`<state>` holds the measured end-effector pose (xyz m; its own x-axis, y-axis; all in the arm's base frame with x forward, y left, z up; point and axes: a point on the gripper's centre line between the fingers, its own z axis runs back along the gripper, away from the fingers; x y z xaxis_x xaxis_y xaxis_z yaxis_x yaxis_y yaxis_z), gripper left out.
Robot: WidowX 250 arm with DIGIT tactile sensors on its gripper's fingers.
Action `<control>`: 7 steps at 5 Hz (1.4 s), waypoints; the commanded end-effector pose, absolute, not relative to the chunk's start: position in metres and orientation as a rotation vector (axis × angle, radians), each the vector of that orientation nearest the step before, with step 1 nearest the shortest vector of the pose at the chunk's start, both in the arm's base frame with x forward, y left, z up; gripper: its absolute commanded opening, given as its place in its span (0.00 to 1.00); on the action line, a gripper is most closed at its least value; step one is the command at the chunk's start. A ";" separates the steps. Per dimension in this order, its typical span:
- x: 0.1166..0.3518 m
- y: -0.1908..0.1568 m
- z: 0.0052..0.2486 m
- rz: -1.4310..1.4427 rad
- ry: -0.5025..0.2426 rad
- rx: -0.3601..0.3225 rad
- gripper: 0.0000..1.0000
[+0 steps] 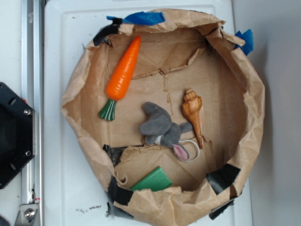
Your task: Grab the carrot.
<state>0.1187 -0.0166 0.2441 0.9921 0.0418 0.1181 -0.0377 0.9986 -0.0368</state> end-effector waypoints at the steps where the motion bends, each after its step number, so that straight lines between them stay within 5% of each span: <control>1: 0.119 -0.017 0.244 0.040 -0.119 -0.034 1.00; 3: 0.200 0.012 0.241 0.176 -0.192 0.003 1.00; 6: 0.221 0.043 0.179 0.522 -0.278 0.116 1.00; 7: 0.221 0.043 0.179 0.522 -0.278 0.116 1.00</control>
